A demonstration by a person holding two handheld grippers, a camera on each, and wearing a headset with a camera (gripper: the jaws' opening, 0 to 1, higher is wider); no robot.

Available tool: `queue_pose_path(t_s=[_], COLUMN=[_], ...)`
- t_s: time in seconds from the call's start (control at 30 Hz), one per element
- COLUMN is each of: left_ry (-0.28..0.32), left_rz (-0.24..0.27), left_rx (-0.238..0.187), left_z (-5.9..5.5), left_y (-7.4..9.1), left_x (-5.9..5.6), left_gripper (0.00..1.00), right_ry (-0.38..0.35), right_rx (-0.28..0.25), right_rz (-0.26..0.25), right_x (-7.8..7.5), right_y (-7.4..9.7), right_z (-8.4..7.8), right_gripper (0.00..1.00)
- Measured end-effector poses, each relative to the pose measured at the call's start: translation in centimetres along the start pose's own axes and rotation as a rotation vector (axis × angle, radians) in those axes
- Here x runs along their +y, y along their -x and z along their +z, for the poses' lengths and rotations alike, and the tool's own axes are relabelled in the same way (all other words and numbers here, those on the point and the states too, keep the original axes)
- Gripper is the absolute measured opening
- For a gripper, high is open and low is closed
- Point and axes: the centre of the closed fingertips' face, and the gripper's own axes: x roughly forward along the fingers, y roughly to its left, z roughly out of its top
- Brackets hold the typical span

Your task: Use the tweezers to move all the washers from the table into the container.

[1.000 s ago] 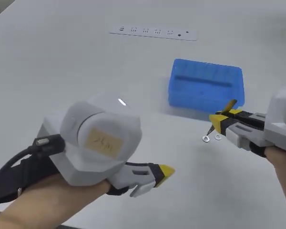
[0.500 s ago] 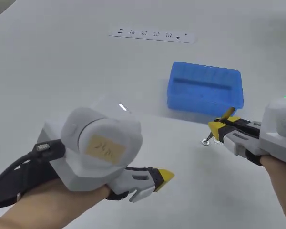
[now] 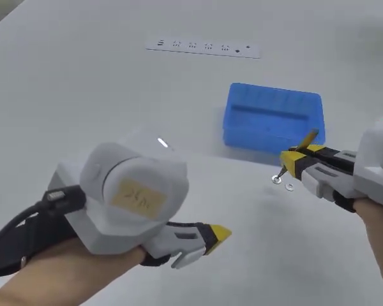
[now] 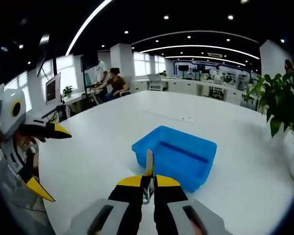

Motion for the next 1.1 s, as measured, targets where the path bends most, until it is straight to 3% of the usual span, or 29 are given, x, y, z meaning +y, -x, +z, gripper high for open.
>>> queue_pose_path(t_s=[0.4,0.77,0.97,1.1], left_ry=[-0.007,-0.007,-0.01,-0.008], left_rz=[0.002,0.006,0.008,0.007], left_rx=[-0.006,-0.003,-0.002,0.0], left_z=[0.3,0.2,0.2,0.1], left_y=[0.1,0.2,0.1,0.1], left_x=[0.0,0.1,0.3,0.3], left_gripper=[0.96,0.96,0.96,0.96], right_ry=[-0.008,-0.019,0.0,0.006], right_rx=[-0.047,-0.119,-0.115,-0.09], right_rz=[-0.012,-0.044,-0.06,-0.066], right_x=[-0.1,-1.8,-2.9,-4.0], right_y=[0.4,-1.0,-2.9,-4.6], right_z=[2.8,6.0,6.1,5.3], right_gripper=[0.03,0.03,0.03,0.04])
